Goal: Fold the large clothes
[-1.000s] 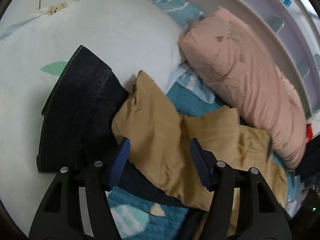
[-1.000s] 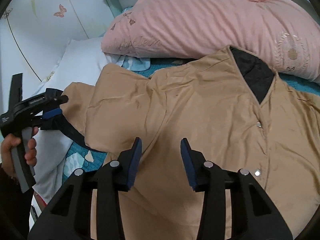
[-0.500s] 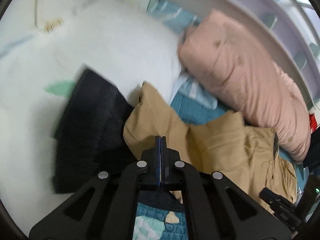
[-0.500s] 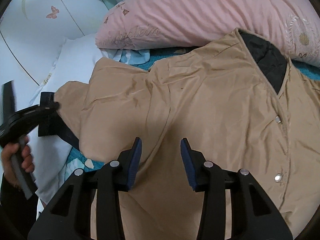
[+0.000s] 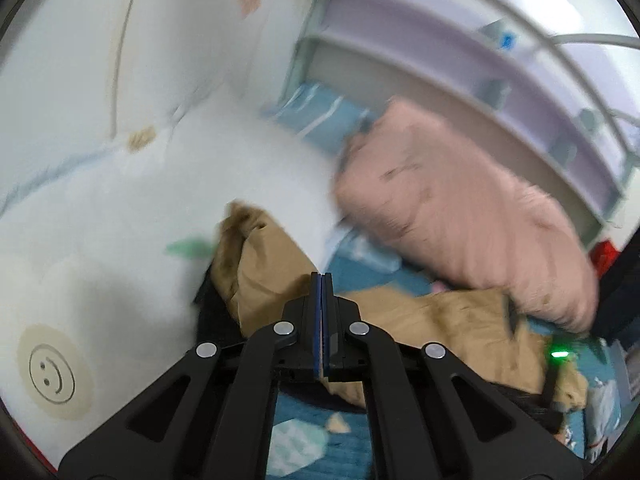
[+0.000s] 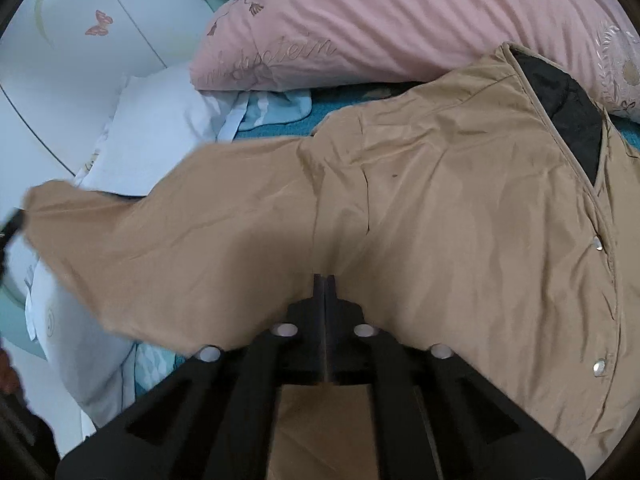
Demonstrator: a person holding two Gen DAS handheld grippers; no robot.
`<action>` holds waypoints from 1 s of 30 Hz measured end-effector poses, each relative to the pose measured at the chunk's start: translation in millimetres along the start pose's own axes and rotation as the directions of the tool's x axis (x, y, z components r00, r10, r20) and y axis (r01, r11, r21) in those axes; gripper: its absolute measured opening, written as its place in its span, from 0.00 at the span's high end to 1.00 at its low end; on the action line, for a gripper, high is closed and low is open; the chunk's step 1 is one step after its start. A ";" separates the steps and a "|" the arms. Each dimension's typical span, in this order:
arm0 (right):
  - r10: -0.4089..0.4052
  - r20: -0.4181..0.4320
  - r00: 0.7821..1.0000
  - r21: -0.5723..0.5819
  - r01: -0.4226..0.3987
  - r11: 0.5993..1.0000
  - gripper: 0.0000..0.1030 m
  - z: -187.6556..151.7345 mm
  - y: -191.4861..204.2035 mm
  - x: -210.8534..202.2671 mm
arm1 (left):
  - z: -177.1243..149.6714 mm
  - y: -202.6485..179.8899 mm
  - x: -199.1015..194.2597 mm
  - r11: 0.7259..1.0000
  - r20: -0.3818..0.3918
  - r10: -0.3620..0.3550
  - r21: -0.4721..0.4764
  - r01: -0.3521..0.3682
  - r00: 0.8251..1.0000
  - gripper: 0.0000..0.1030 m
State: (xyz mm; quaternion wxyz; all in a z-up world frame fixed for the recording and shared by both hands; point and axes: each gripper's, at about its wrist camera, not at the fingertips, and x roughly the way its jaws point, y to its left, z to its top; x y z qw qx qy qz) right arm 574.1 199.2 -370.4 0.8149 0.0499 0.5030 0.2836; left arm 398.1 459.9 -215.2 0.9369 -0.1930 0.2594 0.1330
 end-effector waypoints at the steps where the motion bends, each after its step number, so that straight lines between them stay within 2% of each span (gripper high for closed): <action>1: 0.014 -0.002 1.000 -0.007 -0.014 1.000 1.00 0.8 2.1 4.9 | 4.4 -11.1 -9.0 0.999 0.025 -0.032 0.021 0.031 0.999 1.00; 5: 0.059 -0.115 0.992 0.025 -0.056 0.998 1.00 -4.0 -1.4 42.6 | 19.8 -58.6 -31.5 0.981 0.073 -0.176 0.099 0.169 0.982 1.00; 6: 0.061 -0.124 0.990 0.033 -0.057 0.998 1.00 -5.7 -4.6 49.0 | 22.6 -74.4 -30.4 0.969 0.048 -0.224 0.119 0.218 0.973 1.00; 8: 0.080 -0.143 0.987 0.052 -0.073 0.996 1.00 -5.8 -11.3 56.5 | 20.4 -102.8 -27.1 0.954 0.028 -0.261 0.160 0.253 0.965 1.00; 10: 0.123 -0.136 0.983 0.091 -0.112 0.990 1.00 -3.6 -18.2 52.1 | 15.4 -136.5 -22.7 0.934 0.015 -0.288 0.223 0.277 0.958 1.00; 12: 0.162 -0.082 0.983 0.123 -0.151 0.981 1.00 -3.4 -30.1 31.3 | 13.1 -162.8 -15.9 0.912 -0.011 -0.345 0.231 0.338 0.938 1.00; 14: 0.173 -0.032 0.984 0.138 -0.167 0.976 1.00 -4.8 -42.6 6.3 | 10.9 -186.0 -4.6 0.901 -0.038 -0.364 0.238 0.362 0.931 1.00; 17: 0.116 0.036 0.993 0.138 -0.120 0.983 0.99 -13.7 -73.5 -37.7 | -0.6 -224.3 12.3 0.873 -0.093 -0.421 0.229 0.431 0.902 1.00; 19: 0.072 0.068 0.995 0.164 -0.082 0.983 0.99 -22.2 -102.9 -65.2 | -15.2 -256.3 27.6 0.848 -0.140 -0.462 0.218 0.483 0.876 1.00; 23: -0.080 0.103 0.991 0.216 0.056 0.975 0.97 -51.0 -174.4 -126.3 | -49.5 -310.9 57.6 0.811 -0.227 -0.498 0.220 0.542 0.837 1.00; 25: -0.138 0.108 0.985 0.241 0.108 0.964 0.96 -65.4 -208.2 -153.6 | -72.6 -340.0 76.8 0.803 -0.269 -0.500 0.212 0.557 0.823 1.00; 28: -0.253 0.116 0.961 0.289 0.210 0.934 0.96 -95.3 -259.2 -195.6 | -106.3 -372.3 101.1 0.796 -0.334 -0.486 0.213 0.567 0.807 1.00; 30: -0.303 0.120 0.945 0.325 0.251 0.912 0.96 -111.7 -284.9 -215.1 | -131.5 -390.6 120.0 0.796 -0.388 -0.462 0.214 0.566 0.797 1.00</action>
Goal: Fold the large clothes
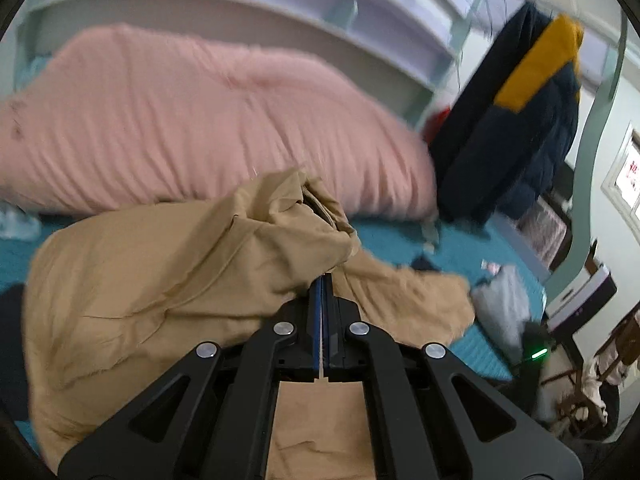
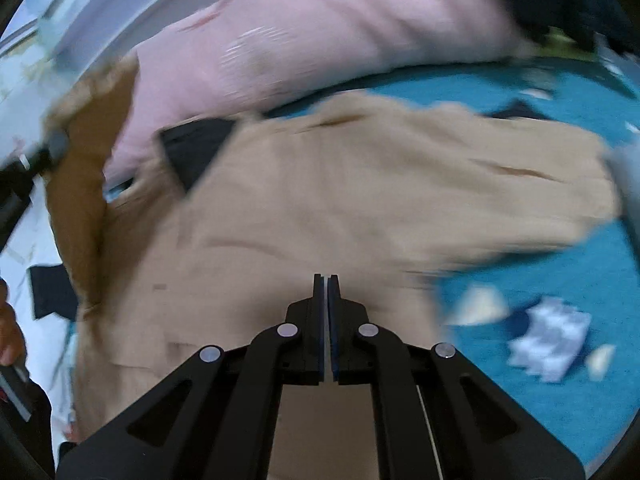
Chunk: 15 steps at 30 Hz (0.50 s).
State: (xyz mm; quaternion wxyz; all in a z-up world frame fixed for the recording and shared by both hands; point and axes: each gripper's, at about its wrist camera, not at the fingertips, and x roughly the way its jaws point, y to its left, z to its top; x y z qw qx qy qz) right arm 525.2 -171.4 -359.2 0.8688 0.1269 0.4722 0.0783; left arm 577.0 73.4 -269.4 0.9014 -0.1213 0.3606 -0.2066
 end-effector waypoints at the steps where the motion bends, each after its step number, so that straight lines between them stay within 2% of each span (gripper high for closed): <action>1: -0.014 0.005 1.000 0.012 0.014 1.000 0.96 -1.1 -12.2 -4.4 | -6.9 -2.6 15.5 1.000 -0.029 0.006 -0.003 -0.006 1.000 1.00; 4: -0.059 0.017 0.998 0.071 0.058 0.996 0.96 -6.3 -53.3 -15.2 | -28.5 -8.8 63.7 1.000 -0.131 0.021 -0.014 -0.023 0.991 1.00; 5: -0.074 0.028 0.997 0.093 0.071 0.993 0.96 -8.1 -68.1 -20.2 | -37.0 -7.8 82.2 0.999 -0.183 0.024 -0.026 -0.030 0.983 1.00; 9: -0.092 0.047 0.995 0.143 0.085 0.986 0.96 -8.9 -103.3 -34.0 | -61.8 -2.7 117.6 0.997 -0.307 0.036 -0.058 -0.057 0.951 0.99; 10: -0.096 0.050 0.994 0.151 0.087 0.985 0.96 -9.2 -111.5 -35.7 | -66.7 0.1 121.1 0.996 -0.328 0.023 -0.075 -0.051 0.944 0.92; 11: -0.100 0.051 0.994 0.157 0.091 0.983 0.96 -8.7 -117.1 -36.8 | -69.5 0.4 123.6 0.995 -0.349 0.009 -0.094 -0.044 0.937 0.78; 13: -0.110 0.061 0.992 0.168 0.098 0.981 0.96 -7.3 -127.2 -41.2 | -68.9 -4.0 119.1 0.992 -0.340 -0.030 -0.123 -0.012 0.940 0.69; 15: -0.120 0.069 0.990 0.177 0.106 0.978 0.96 -2.5 -135.3 -39.8 | -63.1 -17.4 109.7 0.992 -0.317 -0.080 -0.114 0.046 0.945 0.68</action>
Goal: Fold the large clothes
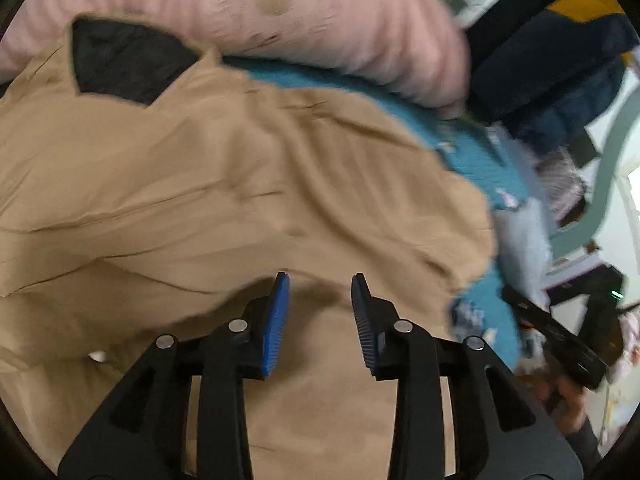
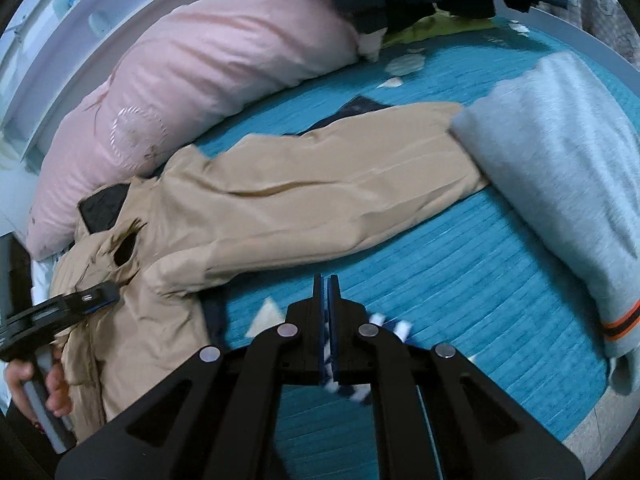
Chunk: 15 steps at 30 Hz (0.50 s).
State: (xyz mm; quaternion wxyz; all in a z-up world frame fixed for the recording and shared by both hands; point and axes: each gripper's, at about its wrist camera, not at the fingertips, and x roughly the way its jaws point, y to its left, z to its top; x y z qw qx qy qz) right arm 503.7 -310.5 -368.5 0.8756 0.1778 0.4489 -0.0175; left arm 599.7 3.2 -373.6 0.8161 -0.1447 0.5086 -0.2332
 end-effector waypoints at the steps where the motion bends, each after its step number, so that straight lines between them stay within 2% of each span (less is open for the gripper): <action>1: -0.002 0.004 1.000 0.002 0.002 1.000 0.96 1.8 -3.5 -0.5 | 0.7 -7.4 -6.7 1.000 0.023 -0.020 0.024 0.020 1.000 0.62; 2: -0.008 0.012 1.000 0.003 0.008 1.000 0.96 3.0 -6.8 -2.1 | 0.9 -12.7 -12.3 0.999 0.047 -0.033 0.039 0.031 0.998 0.51; 3: -0.015 0.020 1.000 0.012 0.015 1.000 0.96 6.2 -10.8 -3.2 | 2.9 -18.9 -20.1 0.998 0.091 -0.045 0.051 0.040 0.995 0.47; 5: -0.009 0.023 1.000 0.054 0.008 0.998 0.96 12.6 -22.5 -2.9 | 5.5 -28.4 -20.9 0.996 0.121 -0.070 0.056 0.064 0.990 0.46; 6: -0.007 0.028 1.000 0.080 0.005 0.997 0.96 15.5 -29.0 -3.4 | 6.9 -31.8 -17.3 0.997 0.115 -0.057 0.056 0.051 0.992 0.46; 7: -0.003 0.030 1.000 0.099 0.000 0.995 0.96 18.3 -32.8 -3.6 | 7.1 -34.7 -10.5 0.998 0.102 -0.014 0.056 0.008 0.995 0.47; 8: 0.002 0.033 0.999 0.125 -0.007 0.992 0.96 21.4 -39.3 -3.7 | 6.6 -36.6 3.6 0.995 0.078 0.076 0.060 -0.081 0.994 0.47; 9: 0.003 0.038 0.999 0.150 -0.009 0.989 0.96 24.2 -44.6 -4.0 | 5.5 -35.1 12.9 0.990 0.055 0.124 0.057 -0.127 0.991 0.47; 11: 0.002 0.045 0.999 0.201 -0.011 0.979 0.95 29.8 -56.0 -1.7 | 2.6 -26.2 45.8 0.978 -0.063 0.206 0.026 -0.205 0.977 0.47; 12: 0.011 0.046 0.999 0.240 -0.022 0.971 0.92 32.9 -63.9 1.7 | -1.0 -23.9 64.9 0.968 -0.112 0.250 0.020 -0.250 0.962 0.47; 15: 0.024 0.023 0.999 0.377 -0.031 0.926 0.73 38.1 -88.2 15.9 | -3.0 -39.2 74.0 0.938 -0.087 0.338 0.113 -0.328 0.937 0.47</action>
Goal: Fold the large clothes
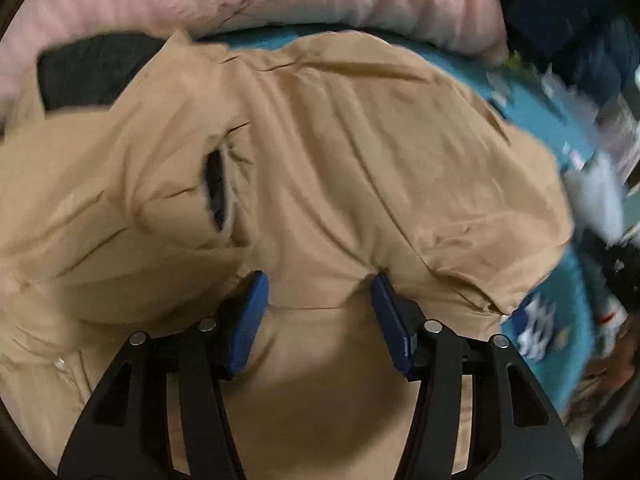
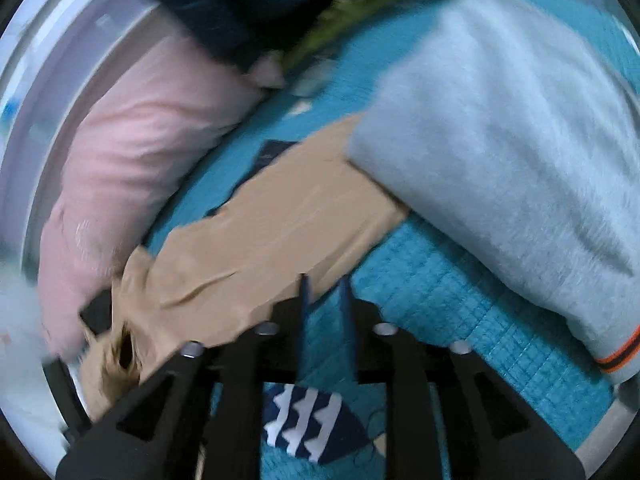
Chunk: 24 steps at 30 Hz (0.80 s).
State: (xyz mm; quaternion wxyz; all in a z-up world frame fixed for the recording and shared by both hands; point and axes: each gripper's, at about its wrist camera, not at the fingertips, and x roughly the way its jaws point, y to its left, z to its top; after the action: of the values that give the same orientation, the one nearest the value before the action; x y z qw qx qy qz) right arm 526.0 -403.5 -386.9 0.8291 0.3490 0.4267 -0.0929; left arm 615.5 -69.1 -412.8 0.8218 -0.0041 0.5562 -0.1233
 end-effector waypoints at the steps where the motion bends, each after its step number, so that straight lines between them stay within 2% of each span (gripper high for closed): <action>1: 0.008 -0.005 1.000 0.057 -0.008 0.998 0.68 3.5 -8.0 4.9 | 1.4 -0.6 0.1 1.000 -0.007 0.005 -0.009 -0.005 1.000 0.47; 4: 0.062 0.003 0.998 0.193 -0.062 0.979 0.61 10.5 -22.9 14.4 | 4.3 5.3 0.6 0.999 -0.015 -0.031 -0.040 0.030 0.999 0.47; 12: 0.142 0.040 0.989 0.348 -0.147 0.926 0.57 24.7 -38.6 39.8 | 3.1 5.1 1.7 0.999 0.006 -0.029 -0.026 0.030 1.000 0.48; 14: 0.141 0.050 0.989 0.336 -0.150 0.930 0.76 26.2 -36.6 42.0 | 1.8 6.5 1.0 0.999 0.008 -0.034 -0.025 0.034 0.999 0.48; 15: 0.134 0.056 0.989 0.321 -0.144 0.936 0.90 26.5 -34.7 40.3 | 0.6 7.3 0.2 0.999 0.009 -0.037 -0.023 0.037 0.999 0.48; 16: 0.116 0.076 0.990 0.290 -0.133 0.948 0.94 27.4 -29.9 34.1 | -0.4 7.8 -0.2 0.999 0.010 -0.039 -0.023 0.039 0.999 0.48; 19: 0.090 0.124 0.988 0.210 -0.115 0.971 0.95 24.2 -14.6 16.8 | -1.2 8.4 -0.1 0.999 0.012 -0.044 -0.024 0.044 0.999 0.48; 24: 0.148 0.228 0.962 0.040 -0.161 0.986 0.96 19.6 31.9 -27.0 | -3.6 16.1 -10.5 0.994 0.032 -0.093 -0.050 0.095 0.995 0.47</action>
State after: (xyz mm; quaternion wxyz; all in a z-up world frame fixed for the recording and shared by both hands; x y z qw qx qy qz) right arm 536.3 -396.7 -342.4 0.8662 0.3924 0.2990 -0.0791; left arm 611.7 -50.8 -406.9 0.8229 -0.0532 0.5460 -0.1476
